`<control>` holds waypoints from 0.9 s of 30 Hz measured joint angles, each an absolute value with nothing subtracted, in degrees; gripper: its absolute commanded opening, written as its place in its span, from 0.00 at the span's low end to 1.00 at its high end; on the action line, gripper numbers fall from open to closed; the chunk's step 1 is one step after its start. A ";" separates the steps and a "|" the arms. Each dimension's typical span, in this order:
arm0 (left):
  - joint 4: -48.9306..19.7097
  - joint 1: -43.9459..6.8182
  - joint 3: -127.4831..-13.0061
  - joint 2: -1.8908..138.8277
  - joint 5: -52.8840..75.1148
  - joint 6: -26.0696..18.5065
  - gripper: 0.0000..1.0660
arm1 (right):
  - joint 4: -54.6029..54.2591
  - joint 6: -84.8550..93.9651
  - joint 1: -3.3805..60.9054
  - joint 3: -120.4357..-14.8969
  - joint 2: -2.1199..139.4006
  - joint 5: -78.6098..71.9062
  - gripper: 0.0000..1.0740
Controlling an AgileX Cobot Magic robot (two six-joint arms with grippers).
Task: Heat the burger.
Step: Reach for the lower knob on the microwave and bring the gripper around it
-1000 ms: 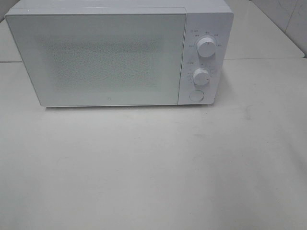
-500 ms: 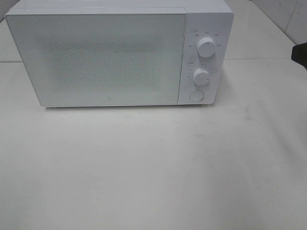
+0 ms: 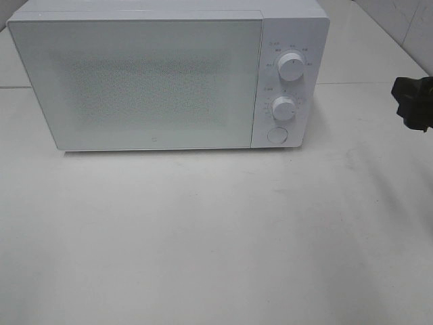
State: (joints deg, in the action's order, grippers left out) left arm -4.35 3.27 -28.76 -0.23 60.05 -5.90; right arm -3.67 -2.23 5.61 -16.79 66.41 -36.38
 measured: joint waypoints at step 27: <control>-4.35 3.27 -28.76 -0.23 60.05 -5.90 0.97 | -41.48 12.72 40.05 -16.21 92.99 -68.64 0.71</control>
State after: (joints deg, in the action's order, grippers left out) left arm -4.35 3.27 -28.76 -0.23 60.05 -5.90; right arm -41.48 12.72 40.05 -16.21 92.99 -68.64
